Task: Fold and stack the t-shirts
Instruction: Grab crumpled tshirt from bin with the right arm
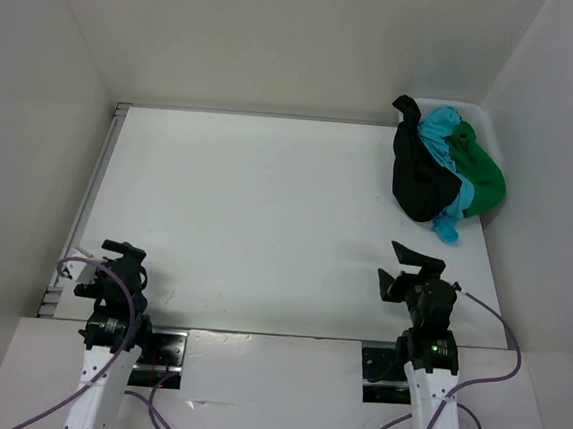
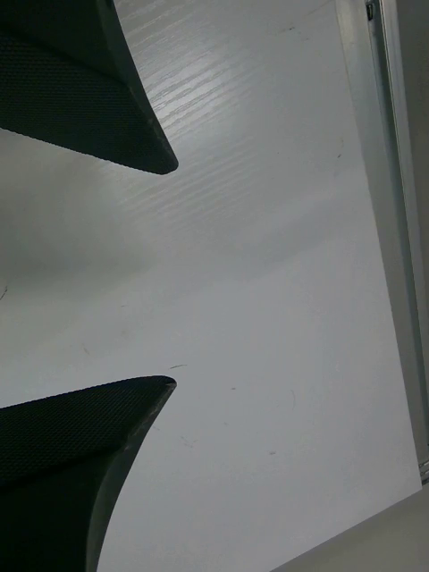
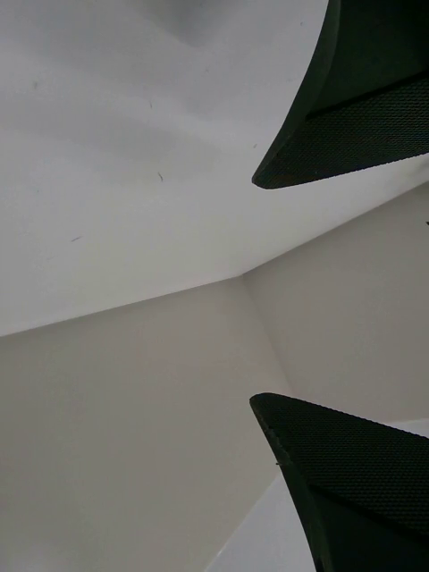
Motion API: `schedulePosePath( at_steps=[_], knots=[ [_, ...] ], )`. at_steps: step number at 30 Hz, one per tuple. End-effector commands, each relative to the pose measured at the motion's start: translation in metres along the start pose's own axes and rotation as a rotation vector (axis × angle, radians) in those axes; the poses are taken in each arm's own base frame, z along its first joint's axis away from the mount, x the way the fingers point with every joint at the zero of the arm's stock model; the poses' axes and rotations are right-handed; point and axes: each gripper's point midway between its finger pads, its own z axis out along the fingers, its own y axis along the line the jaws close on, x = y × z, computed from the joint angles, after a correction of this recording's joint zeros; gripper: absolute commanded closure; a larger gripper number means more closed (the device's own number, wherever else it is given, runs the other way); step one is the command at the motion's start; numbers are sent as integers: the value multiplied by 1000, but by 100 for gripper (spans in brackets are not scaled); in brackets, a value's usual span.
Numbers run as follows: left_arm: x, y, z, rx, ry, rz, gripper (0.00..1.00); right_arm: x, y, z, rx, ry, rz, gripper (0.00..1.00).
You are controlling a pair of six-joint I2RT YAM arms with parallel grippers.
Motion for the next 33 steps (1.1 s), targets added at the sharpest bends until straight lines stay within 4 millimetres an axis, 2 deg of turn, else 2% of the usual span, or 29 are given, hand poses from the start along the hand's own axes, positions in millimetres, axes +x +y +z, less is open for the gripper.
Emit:
schedulePosePath(
  at_steps=[1,5,7,8,10,13,14,15,16,17,18,19,20,21,22,23,24,25,27,28,29,30,31,32,33],
  knots=[
    [-23,-18,-7,87,-63,-98,0,6,-8,-5,10,37,-12,0],
    [-27,-14,-5,63,-93,-103,0,12,0,-6,-21,76,8,0],
    [-39,-8,-3,18,-156,-176,0,27,7,-7,-77,167,-4,0],
    [-43,-7,-3,10,-179,-188,0,29,17,-8,-130,172,-52,0],
    [-46,-2,-1,-11,-207,-129,0,34,55,-23,-281,160,-177,0],
    [-48,4,-1,-33,-221,-69,0,30,88,-39,-378,87,-297,0],
    [-52,8,-1,-55,-245,-82,0,27,113,-53,-437,33,-336,0],
    [-62,1,-2,-38,-279,-117,0,22,116,-52,-427,-11,-419,0],
    [-63,0,-1,-31,-288,-100,0,18,140,-65,-466,-72,-455,0],
    [-64,-7,-1,0,-284,-32,0,13,147,-65,-457,-115,-534,0],
    [-76,-20,-4,51,-317,-52,0,7,144,-50,-361,-135,-577,0],
    [-82,-27,-6,82,-331,-38,0,8,172,-58,-373,-163,-625,0],
    [-81,-41,-8,157,-318,53,0,4,182,-53,-332,-191,-674,0],
    [-89,-53,-14,213,-329,82,0,-1,188,-44,-273,-214,-764,0],
    [-92,-61,-17,255,-338,107,0,-4,205,-26,-174,-215,-809,0],
    [-99,-71,-22,301,-359,124,0,-9,212,-17,-119,-228,-854,0],
    [-108,-89,-32,400,-396,212,0,-19,218,-9,-57,-271,-923,0],
    [-111,-98,-38,451,-411,268,0,-25,231,7,14,-287,-957,0],
    [-102,-117,-50,585,-399,440,0,-39,245,16,78,-374,-1018,0],
    [-105,-122,-59,627,-395,492,0,-44,257,16,95,-414,-1080,0],
    [-90,-116,-57,643,-361,697,0,-53,256,27,159,-461,-1119,0],
    [-81,-122,-65,723,-349,794,0,-56,263,37,201,-479,-1208,0],
    [-75,-121,-64,735,-346,861,0,-58,275,31,199,-520,-1237,0],
    [-76,-120,-64,732,-356,886,0,-69,274,39,286,-568,-1299,0],
    [-71,-118,-61,729,-344,894,0,-70,266,50,318,-553,-1310,0]
  ],
)
